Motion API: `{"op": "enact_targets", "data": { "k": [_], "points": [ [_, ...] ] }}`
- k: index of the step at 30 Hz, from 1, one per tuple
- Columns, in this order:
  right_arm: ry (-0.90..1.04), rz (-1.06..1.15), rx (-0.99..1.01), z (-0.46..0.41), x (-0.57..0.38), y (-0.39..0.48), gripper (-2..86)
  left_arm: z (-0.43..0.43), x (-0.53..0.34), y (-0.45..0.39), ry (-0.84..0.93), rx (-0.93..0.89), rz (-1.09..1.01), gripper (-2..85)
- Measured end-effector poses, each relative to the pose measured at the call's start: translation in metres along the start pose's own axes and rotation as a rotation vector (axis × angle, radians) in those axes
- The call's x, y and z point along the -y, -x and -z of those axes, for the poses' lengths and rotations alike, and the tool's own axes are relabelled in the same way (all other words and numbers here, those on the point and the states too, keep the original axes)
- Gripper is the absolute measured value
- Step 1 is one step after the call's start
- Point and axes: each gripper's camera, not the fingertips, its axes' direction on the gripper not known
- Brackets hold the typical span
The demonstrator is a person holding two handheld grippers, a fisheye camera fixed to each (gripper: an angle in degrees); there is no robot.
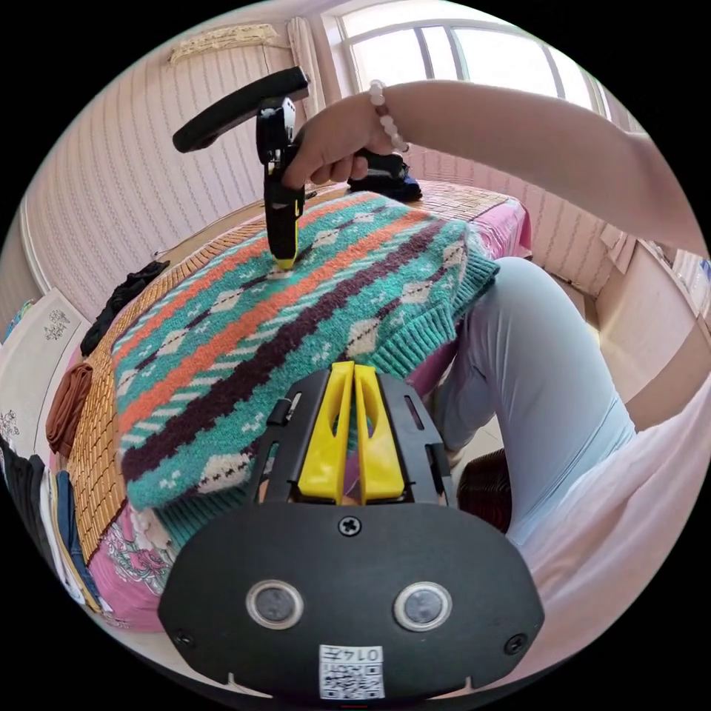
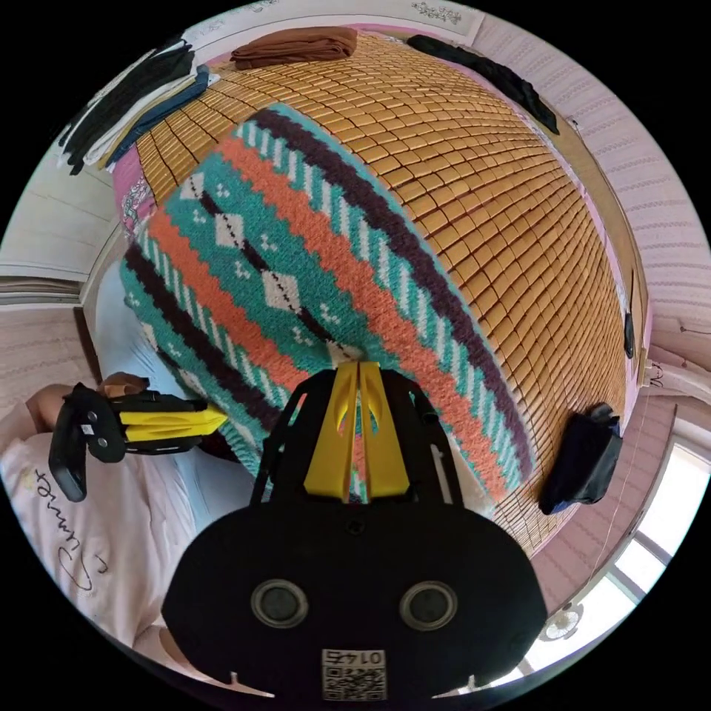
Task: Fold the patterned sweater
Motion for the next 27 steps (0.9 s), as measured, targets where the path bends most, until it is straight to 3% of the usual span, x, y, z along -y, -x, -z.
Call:
{"op": "enact_targets", "data": {
  "k": [4,16,21,27],
  "points": [
    [-0.064,0.002,-0.142,0.035,0.012,-0.004,-0.6,-0.003,0.006,-0.004,-0.011,-0.001,0.013,-1.0],
    [0.128,0.045,-0.015,-0.024,0.049,-0.048,-1.0,-0.034,0.035,0.005,0.028,-0.087,-0.048,-0.9],
    [-0.026,0.026,-0.140,-0.035,0.000,-0.038,-0.9,-0.040,0.043,0.015,0.013,-0.107,0.005,-0.9],
    [-0.426,-0.153,-0.104,-0.029,-0.143,-0.040,-0.4,-0.011,0.035,0.035,-0.118,-0.139,0.145,-0.9]
  ]
}}
